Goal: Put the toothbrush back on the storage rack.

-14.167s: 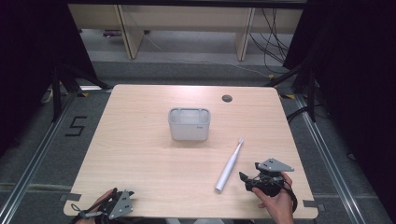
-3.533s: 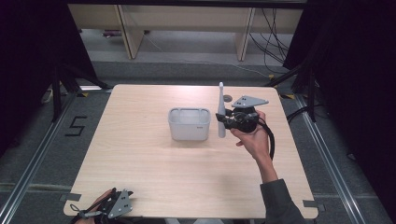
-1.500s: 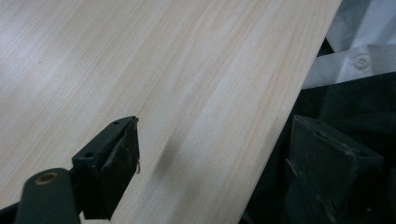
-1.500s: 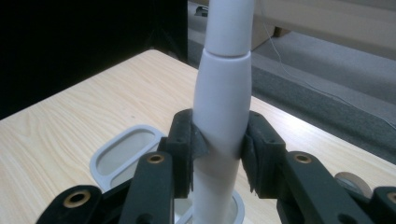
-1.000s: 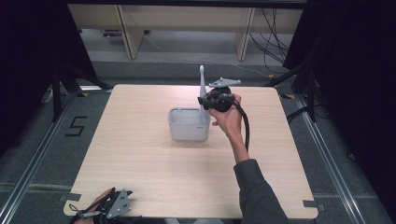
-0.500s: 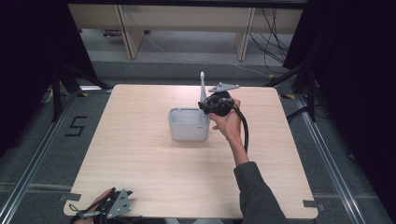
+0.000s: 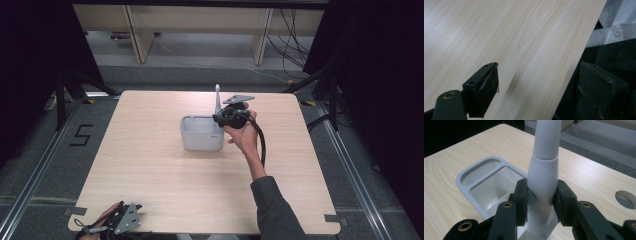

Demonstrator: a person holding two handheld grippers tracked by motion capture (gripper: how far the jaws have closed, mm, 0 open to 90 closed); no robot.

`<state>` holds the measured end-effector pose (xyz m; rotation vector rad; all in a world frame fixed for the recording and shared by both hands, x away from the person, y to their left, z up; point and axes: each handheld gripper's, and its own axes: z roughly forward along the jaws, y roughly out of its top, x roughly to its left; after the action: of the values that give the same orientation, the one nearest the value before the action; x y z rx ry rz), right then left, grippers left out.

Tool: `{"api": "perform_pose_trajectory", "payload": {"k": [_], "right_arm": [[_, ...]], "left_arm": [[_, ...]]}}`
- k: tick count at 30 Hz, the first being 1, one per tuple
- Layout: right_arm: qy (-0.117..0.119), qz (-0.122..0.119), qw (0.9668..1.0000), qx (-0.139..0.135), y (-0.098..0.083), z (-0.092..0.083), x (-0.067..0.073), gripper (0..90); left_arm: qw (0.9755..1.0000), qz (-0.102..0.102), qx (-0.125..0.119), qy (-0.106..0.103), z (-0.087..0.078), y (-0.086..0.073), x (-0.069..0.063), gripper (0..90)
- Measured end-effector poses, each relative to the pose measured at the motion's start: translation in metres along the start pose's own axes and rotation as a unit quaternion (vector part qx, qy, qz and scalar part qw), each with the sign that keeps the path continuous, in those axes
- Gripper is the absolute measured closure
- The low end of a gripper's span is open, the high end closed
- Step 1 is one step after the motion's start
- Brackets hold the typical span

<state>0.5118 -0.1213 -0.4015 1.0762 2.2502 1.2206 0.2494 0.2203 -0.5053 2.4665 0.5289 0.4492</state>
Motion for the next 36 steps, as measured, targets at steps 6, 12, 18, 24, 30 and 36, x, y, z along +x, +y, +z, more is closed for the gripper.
{"api": "perform_pose_trajectory", "payload": {"k": [6, 12, 18, 24, 30, 36], "right_arm": [[-0.007, 0.0, 1.0, 0.007, -0.002, 0.001, 0.0, 66.5], [-0.008, -0.017, 0.9998, 0.006, -0.003, 0.002, -0.001, 66.5], [-0.007, -0.015, 0.9998, 0.009, -0.007, 0.004, -0.002, 66.5], [-0.008, -0.008, 0.9999, 0.012, -0.011, 0.006, -0.001, 66.6], [-0.006, -0.006, 0.9999, 0.015, -0.013, 0.007, -0.002, 66.6], [-0.013, -0.017, 0.9998, 0.006, -0.015, 0.008, -0.003, 66.9]], "left_arm": [[1.0, 0.0, 0.001, 0.0, 0.0, 0.0, 0.0, 16.2], [1.0, -0.001, 0.001, 0.0, 0.0, 0.0, 0.0, 16.2], [1.0, -0.001, 0.001, -0.001, 0.0, 0.0, 0.0, 16.2], [1.0, -0.001, 0.0, -0.002, 0.0, 0.0, -0.001, 16.2], [1.0, 0.001, 0.003, 0.0, 0.001, 0.0, -0.001, 16.2], [1.0, 0.001, 0.002, -0.001, 0.001, 0.0, -0.001, 16.2]]}}
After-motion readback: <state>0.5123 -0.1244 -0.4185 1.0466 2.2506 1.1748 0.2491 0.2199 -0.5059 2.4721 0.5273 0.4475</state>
